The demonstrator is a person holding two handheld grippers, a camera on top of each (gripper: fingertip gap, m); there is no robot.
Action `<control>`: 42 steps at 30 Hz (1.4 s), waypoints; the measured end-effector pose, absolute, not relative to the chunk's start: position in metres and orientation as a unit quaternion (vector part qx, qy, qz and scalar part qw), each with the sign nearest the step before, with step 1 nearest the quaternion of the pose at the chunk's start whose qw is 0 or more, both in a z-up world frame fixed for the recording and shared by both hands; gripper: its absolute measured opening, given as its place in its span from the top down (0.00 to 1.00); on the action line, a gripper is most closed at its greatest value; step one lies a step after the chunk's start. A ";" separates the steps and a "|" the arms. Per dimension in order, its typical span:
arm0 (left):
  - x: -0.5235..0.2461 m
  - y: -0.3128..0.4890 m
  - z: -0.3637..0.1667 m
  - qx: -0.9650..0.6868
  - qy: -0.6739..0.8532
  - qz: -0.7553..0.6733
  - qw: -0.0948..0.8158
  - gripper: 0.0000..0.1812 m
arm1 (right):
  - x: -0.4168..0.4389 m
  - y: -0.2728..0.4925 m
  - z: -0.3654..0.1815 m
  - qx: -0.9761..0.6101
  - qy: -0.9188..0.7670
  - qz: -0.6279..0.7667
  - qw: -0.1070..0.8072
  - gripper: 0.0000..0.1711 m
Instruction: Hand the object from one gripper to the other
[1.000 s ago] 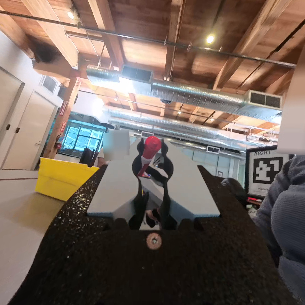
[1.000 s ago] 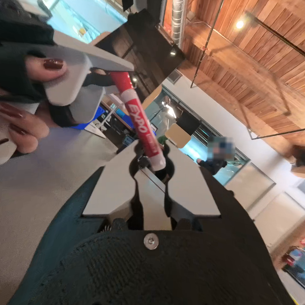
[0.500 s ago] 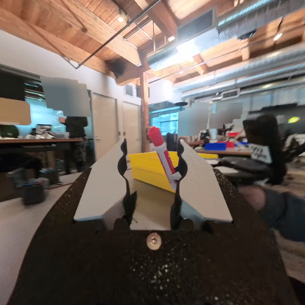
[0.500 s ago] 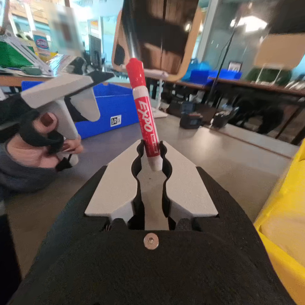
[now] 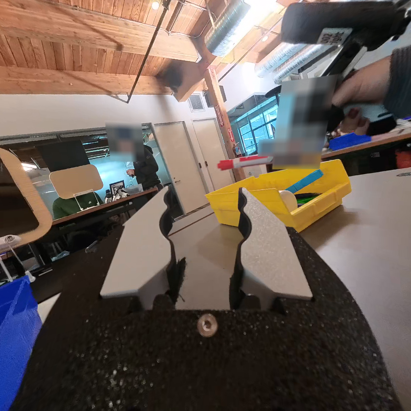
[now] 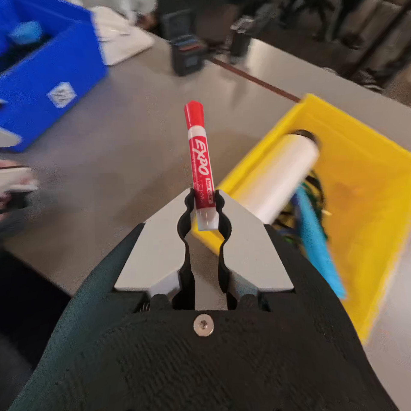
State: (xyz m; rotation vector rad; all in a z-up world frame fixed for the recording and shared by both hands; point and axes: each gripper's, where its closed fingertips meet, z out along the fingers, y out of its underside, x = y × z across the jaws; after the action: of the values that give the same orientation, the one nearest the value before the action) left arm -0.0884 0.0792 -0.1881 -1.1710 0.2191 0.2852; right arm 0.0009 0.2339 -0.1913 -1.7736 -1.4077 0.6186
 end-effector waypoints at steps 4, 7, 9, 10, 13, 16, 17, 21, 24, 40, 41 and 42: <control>-0.093 0.081 -0.190 -0.556 0.090 0.122 0.817 0.69 | 0.043 0.308 -0.204 -0.757 -0.501 0.125 0.401 0.90; -0.094 0.083 -0.191 -0.559 0.087 0.118 0.816 0.69 | 0.058 0.334 -0.234 -0.776 -0.489 0.083 0.390 0.90; -0.094 0.083 -0.191 -0.560 0.086 0.117 0.815 0.69 | 0.060 0.346 -0.246 -0.783 -0.479 0.067 0.391 0.90; -0.094 0.084 -0.192 -0.562 0.087 0.116 0.815 0.69 | 0.059 0.350 -0.245 -0.782 -0.468 0.066 0.406 0.89; -0.094 0.085 -0.193 -0.564 0.087 0.114 0.813 0.69 | 0.051 0.353 -0.226 -0.758 -0.463 0.048 0.458 0.69; -0.094 0.086 -0.193 -0.565 0.089 0.110 0.813 0.69 | 0.021 0.333 -0.177 -0.679 -0.466 0.089 0.561 0.67; -0.093 0.086 -0.194 -0.565 0.089 0.110 0.813 0.69 | 0.005 0.316 -0.162 -0.644 -0.471 0.127 0.590 0.67; -0.094 0.085 -0.193 -0.565 0.087 0.108 0.814 0.70 | -0.061 0.231 -0.137 -0.531 -0.471 0.320 0.627 0.74; -0.096 0.085 -0.193 -0.564 0.081 0.103 0.815 0.70 | -0.097 0.207 -0.178 -0.524 -0.467 0.339 0.626 0.79; -0.149 0.097 -0.229 -0.662 -0.044 0.151 0.733 0.84 | -0.088 0.200 -0.239 -0.564 -0.397 0.314 0.652 0.93; -0.151 0.098 -0.230 -0.665 -0.050 0.153 0.729 0.85 | -0.088 0.199 -0.239 -0.562 -0.398 0.314 0.653 0.93; -0.152 0.098 -0.232 -0.668 -0.053 0.152 0.726 0.85 | -0.088 0.198 -0.238 -0.560 -0.399 0.314 0.655 0.93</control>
State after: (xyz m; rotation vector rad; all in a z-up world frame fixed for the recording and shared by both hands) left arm -0.1523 0.0981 -0.2317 -1.4731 -0.1165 0.3360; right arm -0.0878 0.1983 -0.2381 -1.2689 -0.9054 0.7114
